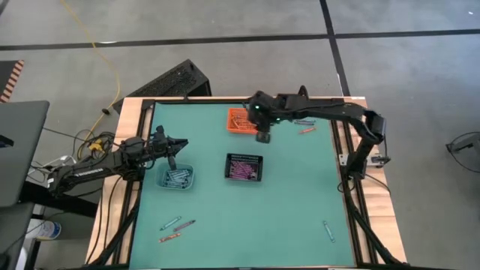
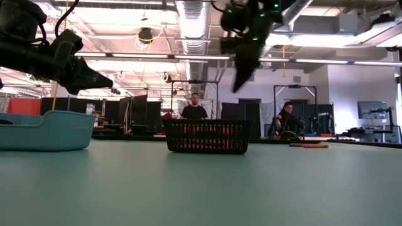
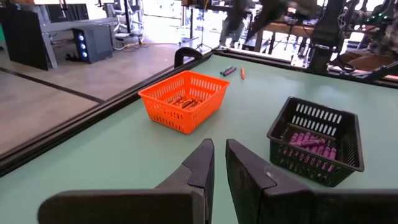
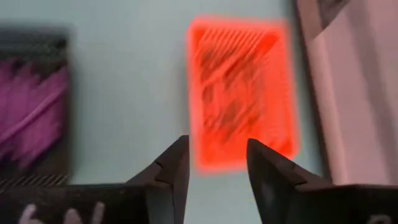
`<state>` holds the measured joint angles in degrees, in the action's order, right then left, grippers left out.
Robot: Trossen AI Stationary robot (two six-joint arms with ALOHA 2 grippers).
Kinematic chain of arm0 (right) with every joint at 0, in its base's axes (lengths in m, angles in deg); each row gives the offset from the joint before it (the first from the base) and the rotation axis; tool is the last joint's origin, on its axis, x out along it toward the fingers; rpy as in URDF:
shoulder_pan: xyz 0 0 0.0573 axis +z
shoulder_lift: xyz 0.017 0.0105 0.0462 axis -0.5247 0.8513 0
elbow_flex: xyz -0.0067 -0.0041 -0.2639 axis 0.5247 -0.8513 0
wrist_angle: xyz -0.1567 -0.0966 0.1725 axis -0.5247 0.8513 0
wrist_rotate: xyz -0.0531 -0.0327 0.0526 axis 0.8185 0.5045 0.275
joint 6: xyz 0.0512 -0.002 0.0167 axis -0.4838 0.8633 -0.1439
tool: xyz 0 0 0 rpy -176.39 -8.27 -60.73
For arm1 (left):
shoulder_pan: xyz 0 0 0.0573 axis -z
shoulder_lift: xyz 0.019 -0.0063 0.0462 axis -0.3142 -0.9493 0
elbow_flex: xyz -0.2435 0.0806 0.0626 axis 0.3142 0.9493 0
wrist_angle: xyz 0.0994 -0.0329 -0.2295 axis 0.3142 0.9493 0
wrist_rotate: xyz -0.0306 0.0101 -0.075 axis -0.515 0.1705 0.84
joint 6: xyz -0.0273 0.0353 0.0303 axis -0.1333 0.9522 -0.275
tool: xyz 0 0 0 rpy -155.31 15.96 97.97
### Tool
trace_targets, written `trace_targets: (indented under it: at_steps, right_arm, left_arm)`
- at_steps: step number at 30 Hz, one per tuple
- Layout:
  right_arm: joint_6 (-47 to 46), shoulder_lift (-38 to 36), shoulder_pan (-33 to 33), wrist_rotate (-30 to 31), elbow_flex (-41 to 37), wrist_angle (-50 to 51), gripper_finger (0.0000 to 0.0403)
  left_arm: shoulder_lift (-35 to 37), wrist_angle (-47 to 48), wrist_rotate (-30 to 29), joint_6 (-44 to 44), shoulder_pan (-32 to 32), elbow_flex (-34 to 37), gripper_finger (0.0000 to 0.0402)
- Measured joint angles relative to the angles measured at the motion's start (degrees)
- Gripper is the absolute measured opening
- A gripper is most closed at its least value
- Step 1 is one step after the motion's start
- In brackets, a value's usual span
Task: Sort crayons
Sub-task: Put the violet crayon into the black bin
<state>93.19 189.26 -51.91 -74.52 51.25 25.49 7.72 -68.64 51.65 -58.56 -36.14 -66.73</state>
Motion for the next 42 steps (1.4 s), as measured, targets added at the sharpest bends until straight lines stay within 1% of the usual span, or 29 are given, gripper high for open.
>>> trace_targets:
  at_steps: [3, 5, 10, 13, 16, 19, 21, 28, 32, 35, 39, 42]
  right_arm:
    - [-3.6, -3.0, -2.9, -5.3, -1.5, 9.1, 0.0163]
    - [-6.9, -6.0, -5.4, -6.1, -4.6, 11.5, 0.0163]
    - [-13.1, -13.1, -10.3, -6.4, -13.0, 11.1, 0.0153]
    - [-16.0, -15.1, -12.6, -6.7, -17.2, 9.6, 0.0146]
    - [-18.7, -15.6, -14.8, -6.6, -20.9, 8.7, 0.0142]
    - [-20.2, -14.2, -17.4, -6.4, -23.5, 7.3, 0.0141]
    - [-20.1, -12.5, -19.2, -5.2, -24.7, 6.1, 0.0141]
    - [-13.1, -4.0, -24.2, -4.7, -24.9, 3.3, 0.0140]
    - [-9.8, -0.4, -25.0, -2.9, -24.9, 3.0, 0.0140]
    - [-8.0, 1.0, -24.9, -0.9, -24.9, 2.7, 0.0140]
    - [-6.7, 1.3, -24.2, -0.7, -24.9, 2.9, 0.0140]
    - [-6.0, 0.1, -23.7, -0.7, -24.9, 3.0, 0.0140]
  left_arm:
    - [0.0, 0.0, 0.0, 0.0, 0.0, 0.0, 0.0029]
    - [0.0, 0.0, 0.0, 0.0, 0.0, 0.0, 0.0029]
    - [0.0, 0.0, 0.0, 0.0, 0.0, 0.0, 0.0029]
    - [0.0, 0.0, 0.0, 0.0, 0.0, 0.0, 0.0029]
    - [0.0, 0.0, 0.0, 0.0, 0.0, 0.0, 0.0029]
    - [0.0, 0.0, 0.0, 0.0, 0.0, 0.0, 0.0029]
    - [0.0, 0.0, 0.0, 0.0, 0.0, 0.0, 0.0029]
    - [0.0, 0.0, 0.0, 0.0, 0.0, 0.0, 0.0029]
    - [0.0, 0.0, 0.0, 0.0, 0.0, 0.0, 0.0029]
    - [0.0, 0.0, 0.0, 0.0, 0.0, 0.0, 0.0029]
    - [0.0, 0.0, 0.0, 0.0, 0.0, 0.0, 0.0029]
    - [0.0, 0.0, 0.0, 0.0, 0.0, 0.0, 0.0029]
